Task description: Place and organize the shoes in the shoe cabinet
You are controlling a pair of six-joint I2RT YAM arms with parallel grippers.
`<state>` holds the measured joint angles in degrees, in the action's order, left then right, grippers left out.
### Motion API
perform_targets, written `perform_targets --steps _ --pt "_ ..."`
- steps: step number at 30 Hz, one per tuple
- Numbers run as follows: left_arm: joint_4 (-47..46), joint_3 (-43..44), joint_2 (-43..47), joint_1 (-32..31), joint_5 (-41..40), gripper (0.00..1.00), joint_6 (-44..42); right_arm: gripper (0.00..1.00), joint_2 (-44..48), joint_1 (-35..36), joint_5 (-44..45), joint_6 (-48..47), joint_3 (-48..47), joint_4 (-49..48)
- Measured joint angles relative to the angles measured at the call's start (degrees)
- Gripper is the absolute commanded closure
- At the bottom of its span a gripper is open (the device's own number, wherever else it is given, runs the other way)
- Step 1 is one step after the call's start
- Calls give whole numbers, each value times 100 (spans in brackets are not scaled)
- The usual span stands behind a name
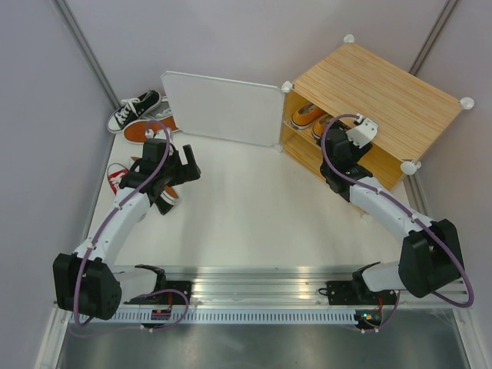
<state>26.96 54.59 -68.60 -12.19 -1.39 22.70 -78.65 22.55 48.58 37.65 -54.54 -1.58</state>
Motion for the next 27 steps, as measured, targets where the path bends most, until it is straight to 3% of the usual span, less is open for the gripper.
perform_targets --steps 8,15,27 --pt "0 0 0 0 0 0 0 6 44 -20 -490 210 -365 964" --pt "2 0 0 0 -2 0 0 5 306 -15 -942 236 -376 1578" --pt "15 0 0 0 0 0 0 4 1049 0 -1484 -798 -205 1589"
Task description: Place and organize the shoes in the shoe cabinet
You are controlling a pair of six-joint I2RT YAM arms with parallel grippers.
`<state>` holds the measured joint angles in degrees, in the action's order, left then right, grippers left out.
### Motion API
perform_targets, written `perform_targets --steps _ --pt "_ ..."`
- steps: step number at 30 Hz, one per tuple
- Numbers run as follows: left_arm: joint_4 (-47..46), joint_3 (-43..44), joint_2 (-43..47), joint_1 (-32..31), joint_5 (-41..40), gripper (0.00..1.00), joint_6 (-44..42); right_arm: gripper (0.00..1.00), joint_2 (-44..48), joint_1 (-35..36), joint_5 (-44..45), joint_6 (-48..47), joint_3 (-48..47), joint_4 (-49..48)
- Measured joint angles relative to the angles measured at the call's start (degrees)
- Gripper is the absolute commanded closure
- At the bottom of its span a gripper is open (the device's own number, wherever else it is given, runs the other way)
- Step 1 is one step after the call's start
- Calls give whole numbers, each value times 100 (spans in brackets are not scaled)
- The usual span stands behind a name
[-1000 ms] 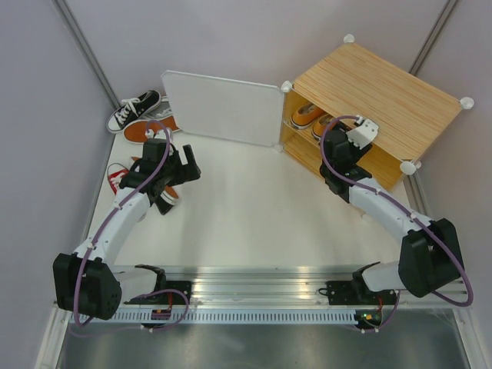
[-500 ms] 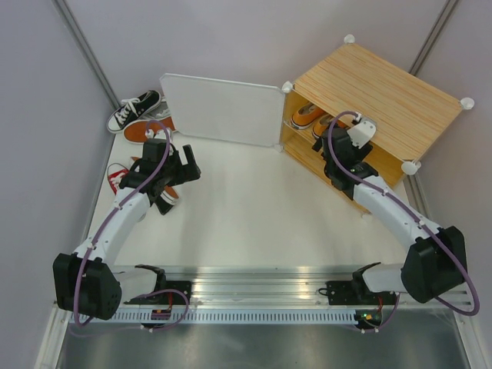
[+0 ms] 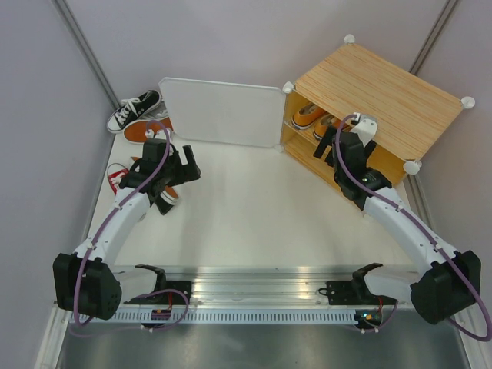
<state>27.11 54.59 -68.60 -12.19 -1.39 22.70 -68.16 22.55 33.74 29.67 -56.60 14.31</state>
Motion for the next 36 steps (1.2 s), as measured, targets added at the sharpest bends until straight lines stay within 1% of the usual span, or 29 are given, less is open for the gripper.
perform_targets --steps 6,17,20,25,30,33,36 --pt "2 0 -2 0 -2 0 0 4 13 11 -380 -393 2 46" --pt "2 0 -52 0 0 0 2 4 289 11 -1637 -1014 -85 457" --pt "0 0 -111 0 4 0 9 4 356 9 -2227 -1338 -197 686" --pt "2 0 -323 0 15 0 85 3 361 11 -3464 -1917 -579 1143" --pt "63 0 -455 39 -92 0 334 3 474 11 -4360 -2229 -634 1272" --pt "74 0 -459 219 -173 0 535 3 501 11 -4861 -2398 -634 1272" --pt "181 0 -463 590 -391 0 754 3 492 11 -5320 -2549 -595 1270"
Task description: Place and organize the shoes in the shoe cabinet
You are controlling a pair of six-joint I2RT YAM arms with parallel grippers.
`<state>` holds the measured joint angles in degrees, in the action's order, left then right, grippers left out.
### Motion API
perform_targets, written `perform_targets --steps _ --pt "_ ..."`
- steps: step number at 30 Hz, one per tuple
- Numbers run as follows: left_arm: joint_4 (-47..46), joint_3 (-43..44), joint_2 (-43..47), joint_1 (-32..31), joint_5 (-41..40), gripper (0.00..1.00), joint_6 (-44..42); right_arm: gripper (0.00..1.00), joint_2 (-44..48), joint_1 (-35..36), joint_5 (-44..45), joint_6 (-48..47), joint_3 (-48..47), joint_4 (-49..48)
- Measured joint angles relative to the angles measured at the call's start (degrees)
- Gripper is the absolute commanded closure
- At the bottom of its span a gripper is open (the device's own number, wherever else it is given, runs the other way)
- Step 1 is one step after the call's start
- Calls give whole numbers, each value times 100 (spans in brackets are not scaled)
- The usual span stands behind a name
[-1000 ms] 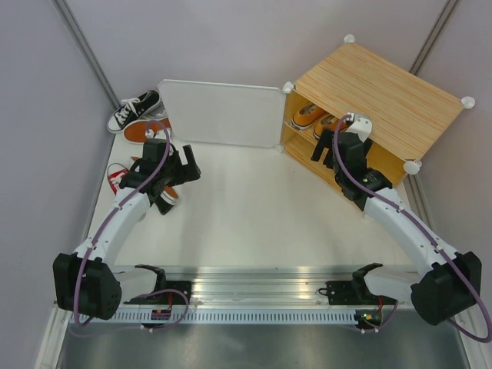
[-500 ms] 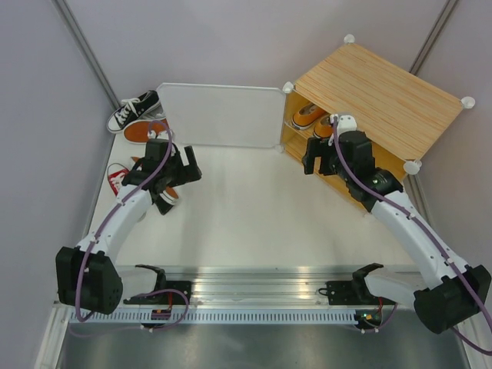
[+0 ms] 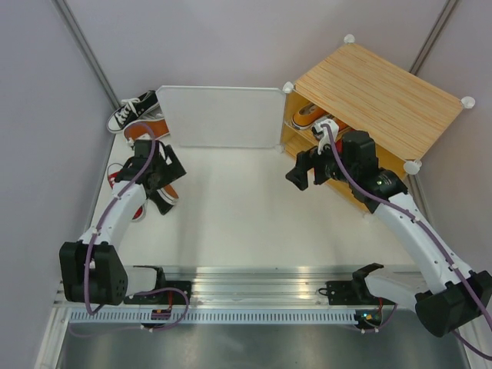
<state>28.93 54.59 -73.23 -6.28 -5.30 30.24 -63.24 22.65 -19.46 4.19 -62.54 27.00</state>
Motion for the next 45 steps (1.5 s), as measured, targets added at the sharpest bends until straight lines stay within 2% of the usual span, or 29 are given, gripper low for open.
perform_targets --steps 9,15,21,26,28,32,35,37,38,42,43,45 --pt "280 -164 0 1471 -1145 0 577 3 -157 15 -870 57 271 -367" --pt "243 -160 -350 2376 -1375 0 662 2 -295 240 -973 63 284 -533" --pt "219 162 -1331 2802 -1279 0 664 2 -354 387 -964 0 284 -573" --pt "153 632 -2127 2911 -1093 0 662 2 -501 426 -931 -83 284 -581" --pt "92 793 -2393 2922 -997 3 662 2 -551 448 -896 -118 284 -557" --pt "68 1034 -2754 2979 -704 15 662 2 -570 470 -809 -195 284 -546" --pt "57 1054 -2785 3021 -605 28 675 2 -573 474 -756 -229 284 -549" --pt "57 1054 -2800 3032 -605 45 675 2 -575 479 -741 -243 284 -553" --pt "92 1051 -2800 3036 -616 63 675 2 -584 479 -739 -249 284 -555" --pt "249 1008 -2785 3097 -660 94 682 2 -654 479 -721 -251 284 -555" --pt "251 988 -2763 3097 -678 97 684 2 -680 479 -717 -251 282 -557" --pt "249 973 -2723 3097 -684 98 686 2 -715 479 -715 -254 282 -555"
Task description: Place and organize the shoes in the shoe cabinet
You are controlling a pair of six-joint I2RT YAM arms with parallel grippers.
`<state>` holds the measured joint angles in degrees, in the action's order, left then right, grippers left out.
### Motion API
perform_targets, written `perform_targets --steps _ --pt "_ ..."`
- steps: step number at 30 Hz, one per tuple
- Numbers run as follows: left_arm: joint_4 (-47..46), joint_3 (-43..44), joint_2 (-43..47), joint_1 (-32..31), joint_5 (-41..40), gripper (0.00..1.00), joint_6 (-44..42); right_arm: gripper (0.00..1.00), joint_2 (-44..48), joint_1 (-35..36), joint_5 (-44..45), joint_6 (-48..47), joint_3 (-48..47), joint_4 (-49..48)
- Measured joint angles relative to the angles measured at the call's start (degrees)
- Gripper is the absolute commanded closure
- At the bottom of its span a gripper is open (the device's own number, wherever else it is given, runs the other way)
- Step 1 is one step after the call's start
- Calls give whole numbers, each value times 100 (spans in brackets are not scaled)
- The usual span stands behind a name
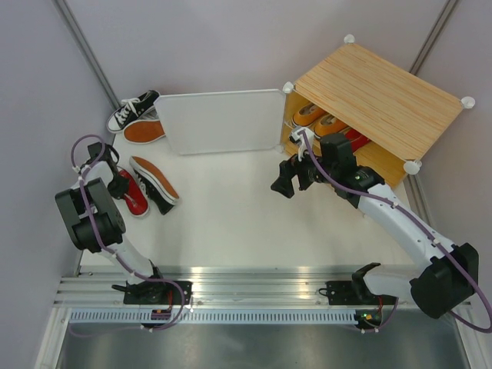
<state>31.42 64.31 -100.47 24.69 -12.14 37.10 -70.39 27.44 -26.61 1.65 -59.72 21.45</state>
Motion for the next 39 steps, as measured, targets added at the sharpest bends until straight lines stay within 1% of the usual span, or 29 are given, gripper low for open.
perform_targets --steps 5,9,14,17,24,27,32,39 --pt "24 -26 157 -15 -15 98 2 2 -13 0 15 0 0 -2" --pt "107 -33 487 -107 -28 98 -4 2 -13 9 15 2 0 -7" --pt "291 -35 1207 -350 -232 98 -42 2 -13 9 26 2 0 -20" --pt "297 -39 1753 -599 -280 98 -142 2 -11 9 57 4 0 -57" --pt "275 -39 2791 -1250 -199 98 -748 2 -13 11 66 26 0 -136" --pt "205 -42 3187 -1436 166 98 -1010 2 -13 11 87 28 0 -140" --pt "-125 -17 3891 -1622 1110 98 -1552 2 -11 15 107 70 0 -195" --pt "-529 -2 4096 -2225 2645 98 -2186 2 44 22 162 162 0 -389"
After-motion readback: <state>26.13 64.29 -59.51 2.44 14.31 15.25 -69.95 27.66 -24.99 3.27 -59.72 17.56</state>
